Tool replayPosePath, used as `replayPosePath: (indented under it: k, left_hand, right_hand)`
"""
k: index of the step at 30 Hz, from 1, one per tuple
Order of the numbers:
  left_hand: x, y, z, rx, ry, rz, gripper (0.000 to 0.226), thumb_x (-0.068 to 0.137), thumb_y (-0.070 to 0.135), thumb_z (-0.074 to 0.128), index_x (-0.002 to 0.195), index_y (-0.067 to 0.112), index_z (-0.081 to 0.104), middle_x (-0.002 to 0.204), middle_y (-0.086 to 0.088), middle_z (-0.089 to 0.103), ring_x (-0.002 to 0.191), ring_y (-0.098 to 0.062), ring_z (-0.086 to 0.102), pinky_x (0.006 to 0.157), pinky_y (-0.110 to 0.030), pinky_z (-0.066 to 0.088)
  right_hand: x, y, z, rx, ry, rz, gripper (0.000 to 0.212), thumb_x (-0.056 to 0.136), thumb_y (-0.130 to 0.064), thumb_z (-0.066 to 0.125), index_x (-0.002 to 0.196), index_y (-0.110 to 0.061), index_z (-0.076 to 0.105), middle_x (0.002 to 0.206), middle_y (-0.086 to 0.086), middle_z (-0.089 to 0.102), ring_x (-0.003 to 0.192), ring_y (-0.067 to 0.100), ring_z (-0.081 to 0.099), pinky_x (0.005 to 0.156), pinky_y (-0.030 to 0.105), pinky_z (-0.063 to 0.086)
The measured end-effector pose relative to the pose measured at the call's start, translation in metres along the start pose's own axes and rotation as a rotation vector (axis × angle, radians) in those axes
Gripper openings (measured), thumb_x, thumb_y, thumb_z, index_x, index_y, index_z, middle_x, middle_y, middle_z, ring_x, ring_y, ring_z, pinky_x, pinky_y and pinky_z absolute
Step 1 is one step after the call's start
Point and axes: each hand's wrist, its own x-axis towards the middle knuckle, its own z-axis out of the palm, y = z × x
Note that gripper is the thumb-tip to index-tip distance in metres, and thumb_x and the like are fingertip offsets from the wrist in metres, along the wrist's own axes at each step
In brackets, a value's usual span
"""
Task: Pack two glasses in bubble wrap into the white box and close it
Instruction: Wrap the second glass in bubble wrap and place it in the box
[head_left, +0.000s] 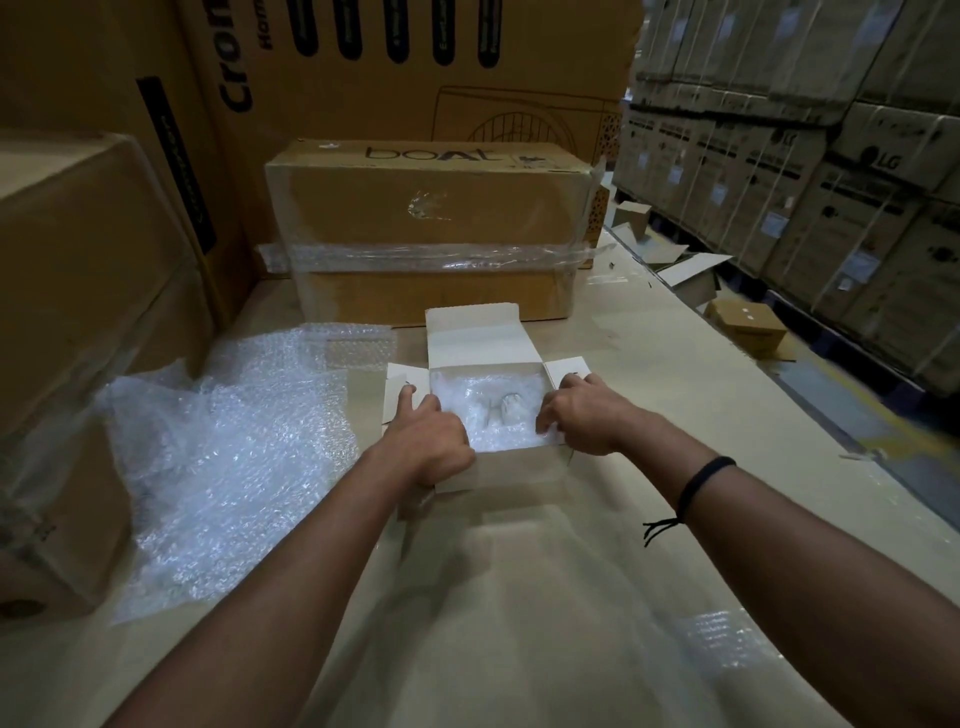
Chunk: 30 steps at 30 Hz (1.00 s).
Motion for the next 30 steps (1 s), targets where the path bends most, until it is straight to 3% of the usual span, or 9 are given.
replayPosePath:
  k: [3, 6, 11, 16, 20, 23, 25, 27, 30]
  left_hand:
    - [-0.003, 0.000, -0.003, 0.030, 0.130, 0.034, 0.042, 0.080, 0.032, 0.049, 0.120, 0.033, 0.063, 0.133, 0.007, 0.052, 0.127, -0.019, 0.035, 0.111, -0.052, 0.005]
    - [-0.003, 0.010, -0.003, -0.026, 0.134, 0.122, 0.057, 0.076, 0.026, 0.055, 0.132, 0.036, 0.052, 0.136, 0.009, 0.051, 0.123, -0.019, 0.038, 0.107, -0.047, 0.015]
    - [0.002, 0.021, 0.002, -0.192, -0.103, 0.120, 0.061, 0.065, 0.024, 0.055, 0.124, 0.039, 0.057, 0.099, 0.006, 0.068, 0.101, -0.017, 0.055, 0.108, -0.045, 0.022]
    - [-0.002, 0.012, -0.002, -0.313, -0.002, 0.031, 0.061, 0.069, 0.019, 0.048, 0.126, 0.040, 0.058, 0.116, 0.009, 0.066, 0.110, -0.021, 0.044, 0.100, -0.036, 0.031]
    - [-0.008, -0.001, -0.009, 0.016, 0.220, 0.035, 0.050, 0.072, 0.044, 0.039, 0.112, 0.034, 0.067, 0.112, 0.012, 0.067, 0.109, -0.013, 0.049, 0.106, -0.042, 0.018]
    - [-0.011, 0.006, 0.000, 0.108, 0.076, 0.089, 0.045, 0.073, 0.055, 0.042, 0.098, 0.029, 0.070, 0.087, 0.005, 0.066, 0.105, -0.018, 0.050, 0.110, -0.049, 0.008]
    - [-0.009, 0.008, 0.002, 0.075, -0.006, 0.073, 0.041, 0.075, 0.056, 0.046, 0.094, 0.027, 0.067, 0.080, 0.003, 0.062, 0.103, -0.020, 0.050, 0.111, -0.051, 0.008]
    - [-0.006, 0.008, 0.000, 0.012, 0.009, 0.064, 0.041, 0.075, 0.056, 0.048, 0.102, 0.031, 0.066, 0.093, 0.004, 0.065, 0.105, -0.018, 0.048, 0.109, -0.049, 0.015]
    - [-0.001, 0.011, 0.001, 0.020, 0.158, 0.139, 0.057, 0.074, 0.054, 0.046, 0.125, 0.034, 0.059, 0.126, 0.010, 0.058, 0.112, -0.015, 0.044, 0.097, -0.040, 0.022]
  right_hand:
    - [0.002, 0.001, -0.001, -0.036, -0.026, -0.014, 0.040, 0.093, -0.014, 0.049, 0.124, -0.037, 0.061, 0.126, -0.006, 0.061, 0.117, 0.021, 0.042, 0.093, 0.035, 0.032]
    - [0.002, 0.004, -0.003, -0.045, -0.034, -0.023, 0.040, 0.093, -0.016, 0.050, 0.123, -0.039, 0.060, 0.121, -0.005, 0.064, 0.117, 0.021, 0.043, 0.097, 0.036, 0.032]
    - [-0.006, 0.013, -0.012, 0.041, 0.123, -0.051, 0.044, 0.085, -0.018, 0.064, 0.125, -0.035, 0.058, 0.137, -0.007, 0.052, 0.123, 0.019, 0.045, 0.093, 0.034, 0.033]
    - [-0.021, 0.018, -0.012, -0.067, 0.195, -0.072, 0.044, 0.080, -0.009, 0.056, 0.117, -0.031, 0.063, 0.124, -0.011, 0.062, 0.116, 0.016, 0.050, 0.085, 0.031, 0.030]
    - [-0.016, 0.013, 0.001, -0.104, 0.041, -0.078, 0.054, 0.081, -0.009, 0.049, 0.128, -0.034, 0.058, 0.132, -0.014, 0.059, 0.127, 0.014, 0.044, 0.095, 0.036, 0.027]
    - [-0.013, 0.012, 0.000, -0.110, -0.003, -0.065, 0.052, 0.083, -0.010, 0.049, 0.128, -0.034, 0.058, 0.133, -0.010, 0.059, 0.131, 0.014, 0.042, 0.105, 0.040, 0.023]
    - [-0.012, 0.009, -0.005, -0.101, 0.083, -0.073, 0.051, 0.081, -0.009, 0.051, 0.125, -0.033, 0.060, 0.125, -0.007, 0.063, 0.124, 0.017, 0.047, 0.101, 0.039, 0.026]
    - [-0.011, 0.003, -0.009, -0.065, 0.136, -0.104, 0.055, 0.081, -0.006, 0.052, 0.129, -0.032, 0.057, 0.123, -0.005, 0.064, 0.117, 0.021, 0.052, 0.094, 0.037, 0.031]
    - [-0.010, -0.010, -0.008, -0.082, 0.013, -0.142, 0.058, 0.084, -0.007, 0.049, 0.136, -0.033, 0.051, 0.130, -0.002, 0.061, 0.116, 0.022, 0.054, 0.093, 0.037, 0.034]
